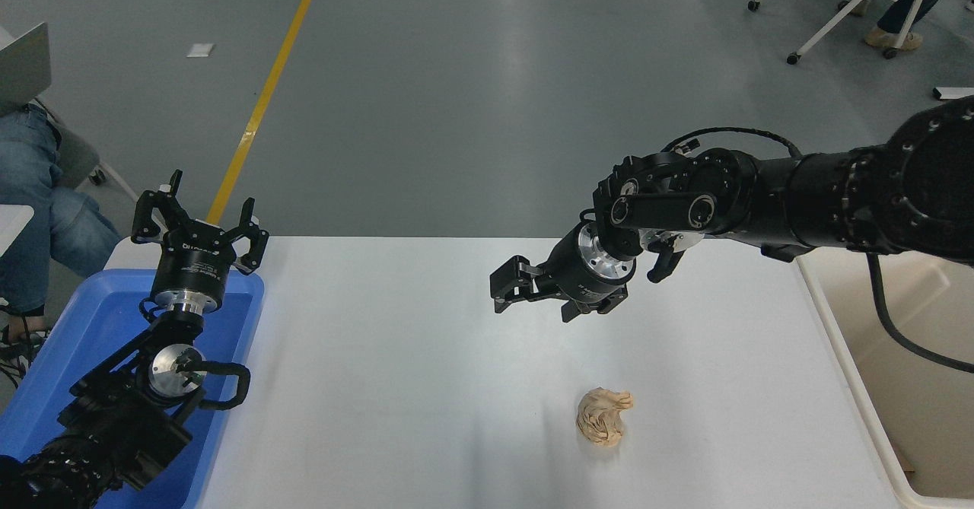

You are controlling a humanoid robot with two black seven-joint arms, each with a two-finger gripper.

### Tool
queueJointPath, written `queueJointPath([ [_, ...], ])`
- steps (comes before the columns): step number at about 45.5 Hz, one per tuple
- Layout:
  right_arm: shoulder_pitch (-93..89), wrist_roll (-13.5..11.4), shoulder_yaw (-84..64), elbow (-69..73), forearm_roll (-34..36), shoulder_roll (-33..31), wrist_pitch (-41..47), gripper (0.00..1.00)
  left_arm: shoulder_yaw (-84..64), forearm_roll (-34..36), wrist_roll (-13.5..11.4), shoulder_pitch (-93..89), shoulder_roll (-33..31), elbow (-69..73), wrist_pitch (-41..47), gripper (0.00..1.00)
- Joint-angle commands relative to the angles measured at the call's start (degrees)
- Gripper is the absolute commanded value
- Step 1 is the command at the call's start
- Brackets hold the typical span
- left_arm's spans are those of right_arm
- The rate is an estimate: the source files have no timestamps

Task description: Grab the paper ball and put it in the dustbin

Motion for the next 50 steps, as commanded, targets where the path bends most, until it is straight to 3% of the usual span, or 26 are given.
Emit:
queueJointPath([
  [1, -4.1, -8.5, 0.0, -1.8, -2.3, 0.1, -1.8, 1.0, 0.0, 0.0, 0.0, 0.0, 0.0, 0.0, 0.0, 0.99],
  [6, -6.5, -14.9, 1.4, -2.1, -2.2, 0.1, -2.2, 1.0, 0.0, 0.0, 0.0, 0.0, 0.0, 0.0, 0.0, 0.99],
  [13, -10.3, -18.8, 4.5, -2.0, -2.2, 0.1, -2.2, 1.0, 0.0, 0.0, 0.0, 0.0, 0.0, 0.1, 0.0, 0.99],
  [26, -14.6, -18.6, 5.9, -1.9, -2.3, 0.1, -2.1, 1.0, 0.0, 0.0, 0.0, 0.0, 0.0, 0.0, 0.0, 0.99],
  [39, -18.8, -18.5, 8.9, -2.8, -8.3, -0.9, -2.3, 1.0, 0.0, 0.0, 0.0, 0.0, 0.0, 0.0, 0.0, 0.99],
  [50, -21.9, -18.4, 9.3, -5.1, -8.4, -0.9, -3.7, 0.94, -0.1, 0.0, 0.0, 0.0, 0.0, 0.0, 0.0, 0.99],
])
